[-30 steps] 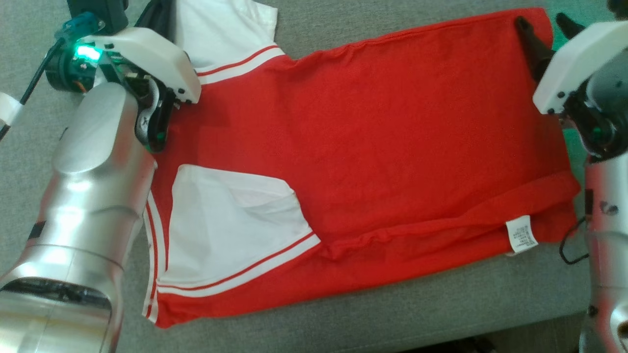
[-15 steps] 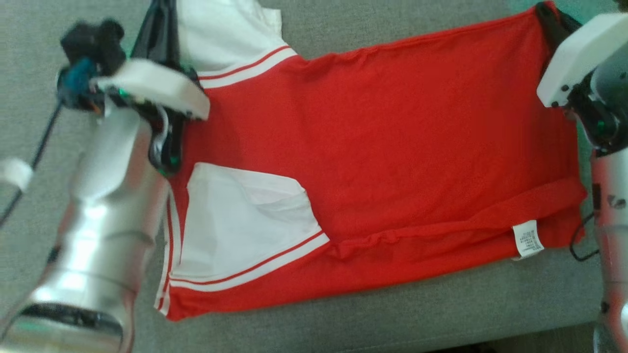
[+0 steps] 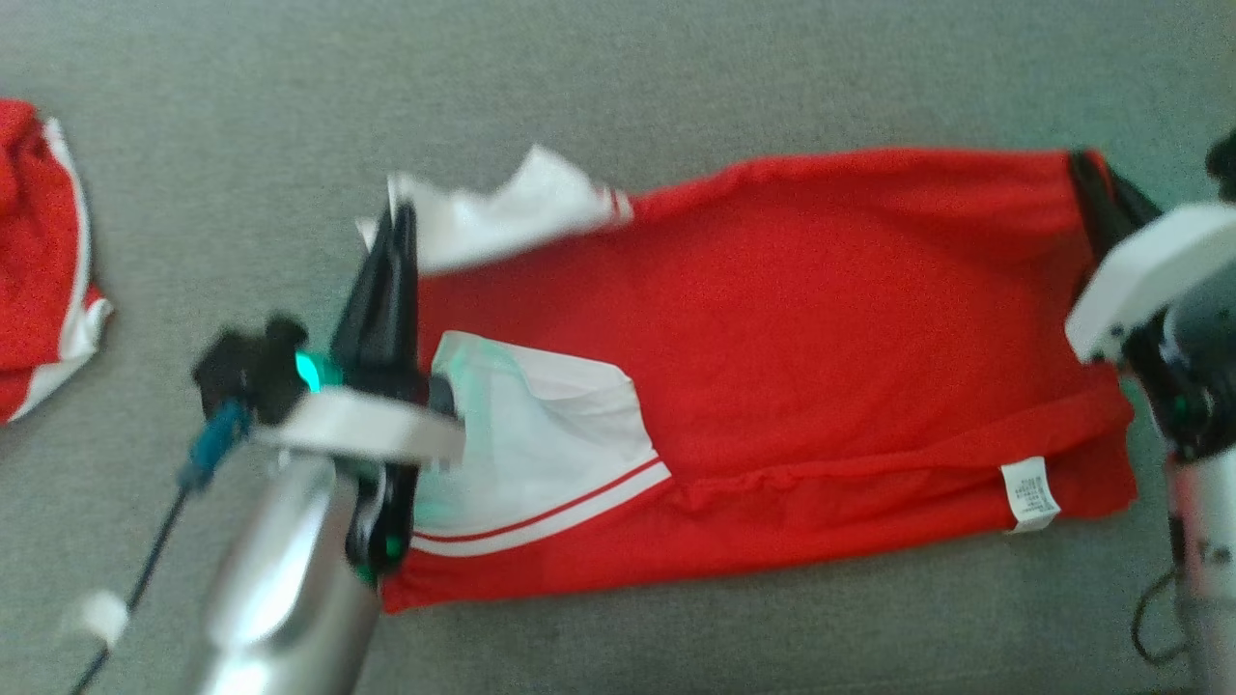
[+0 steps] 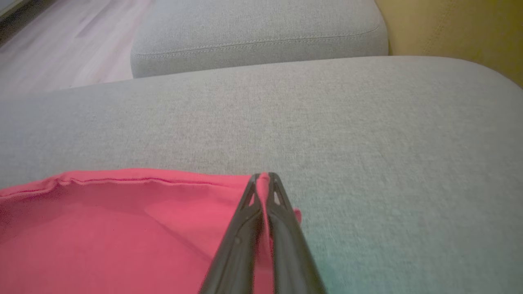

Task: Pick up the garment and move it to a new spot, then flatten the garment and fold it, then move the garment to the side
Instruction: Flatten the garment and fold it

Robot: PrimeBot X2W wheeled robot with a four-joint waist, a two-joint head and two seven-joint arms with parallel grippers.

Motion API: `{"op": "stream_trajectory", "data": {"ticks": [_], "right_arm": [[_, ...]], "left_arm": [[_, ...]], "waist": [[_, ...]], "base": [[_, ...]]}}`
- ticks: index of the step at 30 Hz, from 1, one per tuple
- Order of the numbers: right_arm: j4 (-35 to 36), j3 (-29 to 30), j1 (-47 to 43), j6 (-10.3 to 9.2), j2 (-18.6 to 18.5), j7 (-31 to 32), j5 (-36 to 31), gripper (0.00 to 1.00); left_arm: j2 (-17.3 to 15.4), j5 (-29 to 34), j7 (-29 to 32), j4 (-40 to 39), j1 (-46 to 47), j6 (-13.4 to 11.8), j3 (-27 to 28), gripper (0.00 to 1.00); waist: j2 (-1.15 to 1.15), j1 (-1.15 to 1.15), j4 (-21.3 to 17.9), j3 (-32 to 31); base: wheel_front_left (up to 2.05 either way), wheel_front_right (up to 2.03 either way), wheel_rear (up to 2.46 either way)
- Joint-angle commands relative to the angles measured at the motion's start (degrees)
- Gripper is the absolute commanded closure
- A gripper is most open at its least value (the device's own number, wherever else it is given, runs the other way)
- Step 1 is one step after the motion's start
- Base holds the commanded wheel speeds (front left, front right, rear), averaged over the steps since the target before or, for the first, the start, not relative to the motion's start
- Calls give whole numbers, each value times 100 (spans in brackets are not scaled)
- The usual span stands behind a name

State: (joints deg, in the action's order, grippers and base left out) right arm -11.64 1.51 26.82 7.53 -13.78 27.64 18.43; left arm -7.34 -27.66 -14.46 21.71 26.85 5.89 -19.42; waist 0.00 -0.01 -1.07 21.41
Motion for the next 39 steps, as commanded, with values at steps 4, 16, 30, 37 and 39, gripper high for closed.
{"op": "stream_trajectory", "data": {"ticks": [4, 16, 30, 37, 39], "right_arm": [[511, 65, -610, -4, -120, 112, -312, 100], [879, 275, -1417, -4, -118, 532, -876, 0], [1694, 501, -1869, -4, 815, -574, -1026, 0], [927, 821, -2010, -4, 1080, -1174, -963, 0], [573, 862, -1967, -4, 1086, -1326, -1008, 0]], "left_arm": [[-157, 22, -52, -627, -802, 49, 185, 100], [-184, -227, 300, -860, -1979, -62, -31, 31], [-531, 427, -36, -984, -1919, -507, 407, 0], [-571, 621, -51, -624, -1353, -462, 771, 0], [-558, 660, -52, -538, -1240, -439, 843, 0]], "waist": [[0, 1, 180, -406], [0, 1, 276, -828], [0, 1, 289, -1252], [0, 1, 269, -1244], [0, 1, 254, -1224]], "base": [[0, 0, 0], [0, 0, 0], [0, 0, 0], [0, 0, 0], [0, 0, 0]]}}
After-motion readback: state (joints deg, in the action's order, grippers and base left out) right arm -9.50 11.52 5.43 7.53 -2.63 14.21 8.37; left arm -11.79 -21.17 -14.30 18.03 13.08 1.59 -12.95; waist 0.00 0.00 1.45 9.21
